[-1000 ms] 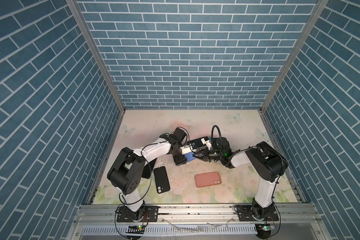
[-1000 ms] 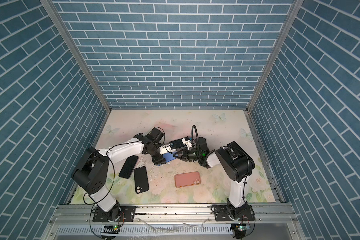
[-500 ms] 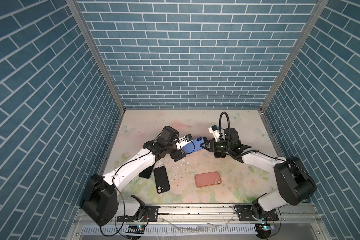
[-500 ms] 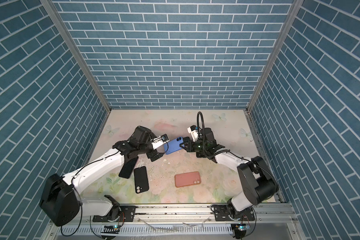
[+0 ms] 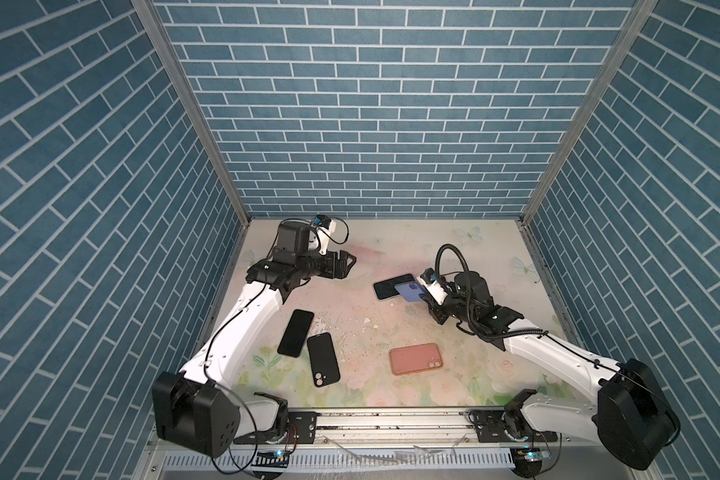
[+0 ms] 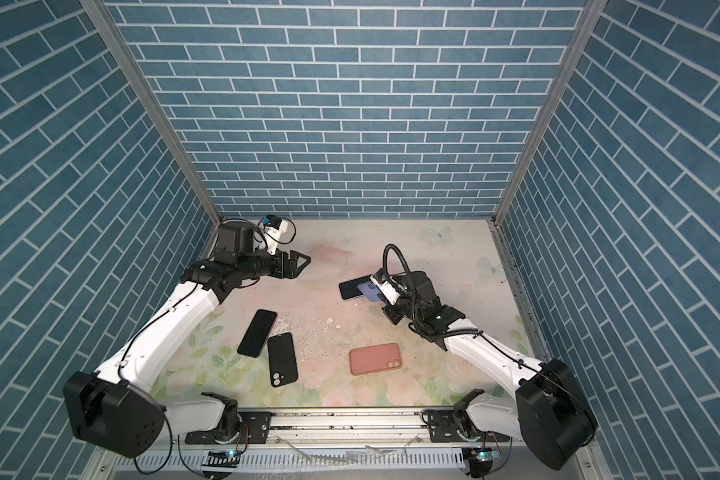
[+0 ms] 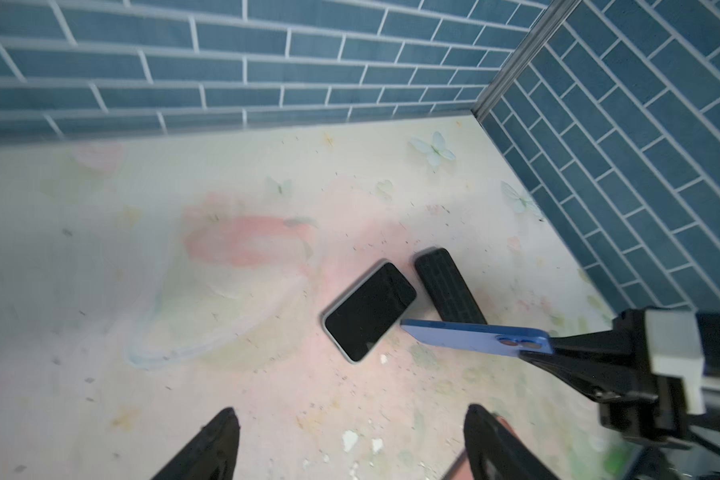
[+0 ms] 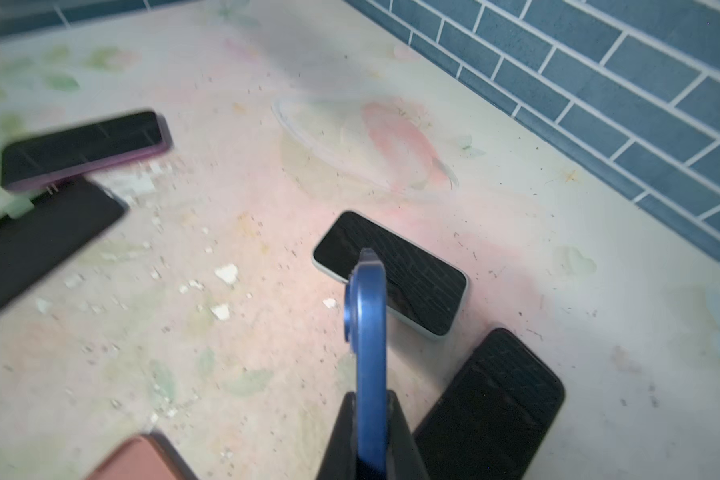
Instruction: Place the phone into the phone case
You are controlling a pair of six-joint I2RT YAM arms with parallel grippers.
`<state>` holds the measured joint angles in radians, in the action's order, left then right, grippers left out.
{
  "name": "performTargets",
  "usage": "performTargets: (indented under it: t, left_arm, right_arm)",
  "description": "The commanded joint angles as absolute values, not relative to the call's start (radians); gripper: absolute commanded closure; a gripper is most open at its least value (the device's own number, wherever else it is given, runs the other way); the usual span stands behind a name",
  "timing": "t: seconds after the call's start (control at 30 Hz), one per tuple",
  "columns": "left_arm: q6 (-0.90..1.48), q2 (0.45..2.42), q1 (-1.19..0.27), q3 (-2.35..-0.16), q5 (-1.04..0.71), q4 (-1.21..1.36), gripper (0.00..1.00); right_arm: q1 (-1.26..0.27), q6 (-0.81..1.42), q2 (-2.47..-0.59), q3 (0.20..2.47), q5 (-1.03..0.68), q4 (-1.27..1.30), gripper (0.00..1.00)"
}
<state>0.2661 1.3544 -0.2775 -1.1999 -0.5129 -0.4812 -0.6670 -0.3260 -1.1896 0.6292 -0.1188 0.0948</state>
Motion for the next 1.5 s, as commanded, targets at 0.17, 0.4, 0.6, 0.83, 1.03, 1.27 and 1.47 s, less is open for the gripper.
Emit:
performTargets:
  t: [0.17, 0.4, 0.6, 0.83, 1.03, 1.27, 1.47]
  left_arm:
    - [0.751, 1.443, -0.277, -1.086, -0.872, -0.352, 0.25]
    - [0.89, 1.466, -0.316, -1.064, -0.875, -0.295, 0.28]
    - [1.011, 1.492, -0.355, -1.008, -0.855, -0.171, 0.29]
    - [1.092, 1.489, -0.392, -0.974, -0.814, -0.115, 0.3]
    - [1.191, 1.508, -0.42, -0.948, -0.805, -0.02, 0.38]
    - [1.227, 1.511, -0.433, -0.956, -0.786, 0.017, 0.56]
    - [1.255, 1.52, -0.432, -0.944, -0.781, 0.06, 0.72]
  right_arm:
    - [-0.763, -0.8, -1.12, 0.583, -0.037, 0.334, 1.0]
    - [-0.842, -0.908, -1.15, 0.589, -0.046, 0.368, 1.0]
    - [-0.897, -0.967, -1.153, 0.597, -0.003, 0.422, 1.0]
    - [-0.916, -0.977, -1.17, 0.587, 0.043, 0.495, 1.0]
    - [-0.933, -0.99, -1.196, 0.588, 0.052, 0.535, 1.0]
    - [-0.953, -1.033, -1.234, 0.558, 0.092, 0.628, 1.0]
    - [-0.965, -1.042, -1.244, 0.553, 0.095, 0.632, 1.0]
